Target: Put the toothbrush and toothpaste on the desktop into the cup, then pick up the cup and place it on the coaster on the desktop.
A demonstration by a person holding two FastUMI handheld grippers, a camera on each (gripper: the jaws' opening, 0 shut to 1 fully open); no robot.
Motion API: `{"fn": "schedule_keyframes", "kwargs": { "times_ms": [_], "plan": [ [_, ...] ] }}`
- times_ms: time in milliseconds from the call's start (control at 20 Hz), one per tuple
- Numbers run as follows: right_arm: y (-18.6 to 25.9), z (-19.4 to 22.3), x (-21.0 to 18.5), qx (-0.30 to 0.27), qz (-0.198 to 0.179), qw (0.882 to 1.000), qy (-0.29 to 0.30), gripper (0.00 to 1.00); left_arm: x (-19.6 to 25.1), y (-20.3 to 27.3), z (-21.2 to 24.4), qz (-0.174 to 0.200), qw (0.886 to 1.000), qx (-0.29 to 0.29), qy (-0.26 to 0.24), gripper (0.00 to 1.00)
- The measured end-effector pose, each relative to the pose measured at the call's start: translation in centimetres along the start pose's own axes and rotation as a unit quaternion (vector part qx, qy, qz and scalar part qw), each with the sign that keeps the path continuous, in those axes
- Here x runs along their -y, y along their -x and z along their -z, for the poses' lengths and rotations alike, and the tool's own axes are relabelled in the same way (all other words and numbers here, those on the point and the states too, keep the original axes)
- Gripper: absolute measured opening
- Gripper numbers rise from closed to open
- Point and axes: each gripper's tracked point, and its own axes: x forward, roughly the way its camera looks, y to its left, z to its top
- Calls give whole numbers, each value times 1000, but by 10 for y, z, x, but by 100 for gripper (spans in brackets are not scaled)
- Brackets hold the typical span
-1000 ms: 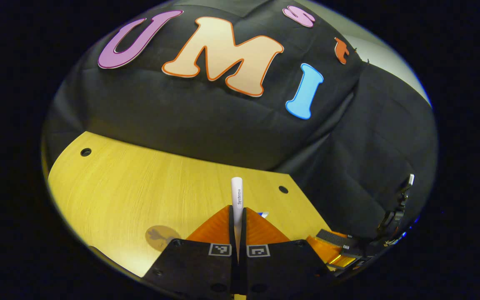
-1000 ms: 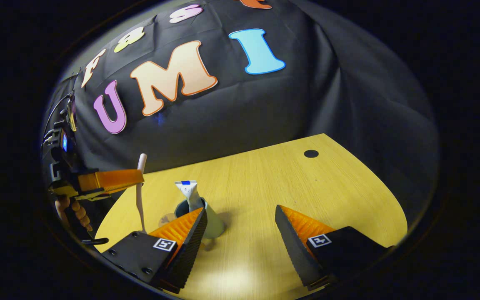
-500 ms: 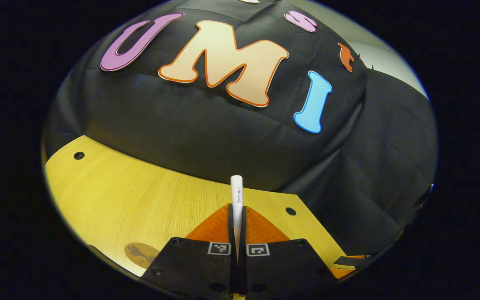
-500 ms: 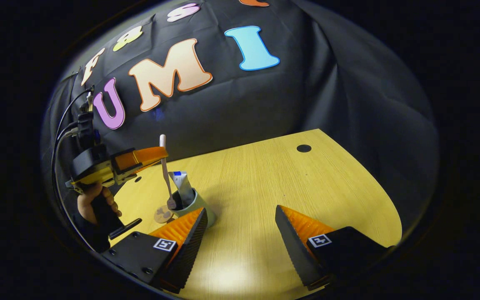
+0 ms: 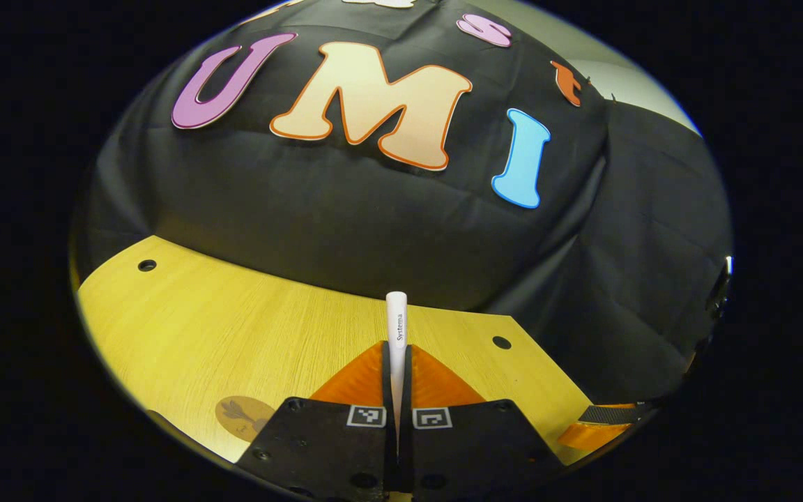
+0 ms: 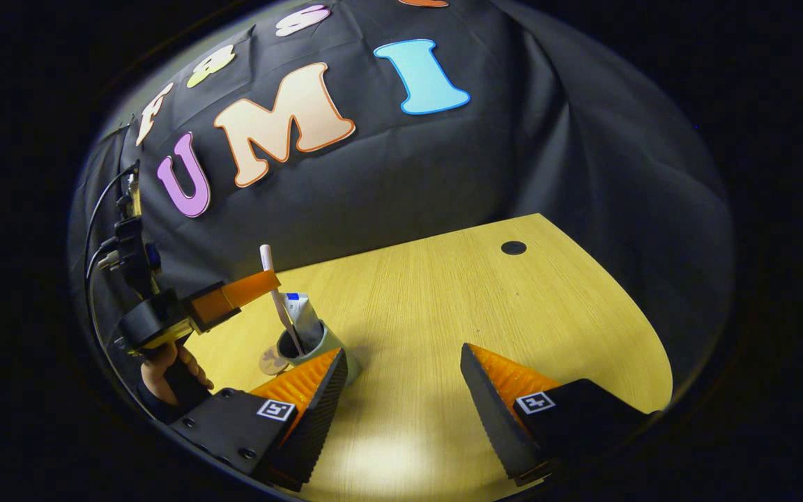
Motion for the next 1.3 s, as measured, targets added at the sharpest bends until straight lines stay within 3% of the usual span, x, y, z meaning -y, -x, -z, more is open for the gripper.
{"fn": "schedule_keyframes", "kwargs": {
  "times_ms": [50, 250, 400, 500, 550, 600, 750, 1300],
  "plan": [
    [-1, 2, -3, -7, -4, 1000, -2, 99, 3, 5, 2, 1, 1000, -2, -4, 0],
    [-6, 8, -23, -36, -27, 999, 3, 99, 11, 28, 15, 7, 1000, -20, -14, 3],
    [-7, 16, -40, -61, -47, 997, 17, 94, 12, 46, 27, 8, 999, -37, -8, 4],
    [-10, 25, -53, -86, -58, 994, 28, 98, 11, 55, 27, 6, 999, -36, -10, 11],
    [-11, 31, -62, -100, -61, 992, 35, 94, 7, 61, 27, 3, 999, -35, -14, 28],
    [-13, 37, -67, -118, -60, 990, 44, 99, 2, 66, 25, -1, 999, -34, -21, 45],
    [-19, 58, -86, -172, -59, 981, 73, 99, -22, 87, 21, -26, 998, -35, -39, 96],
    [-70, 98, -125, -304, -10, 947, 107, 98, -137, 155, 1, -95, 994, -22, -56, 95]
  ]
}}
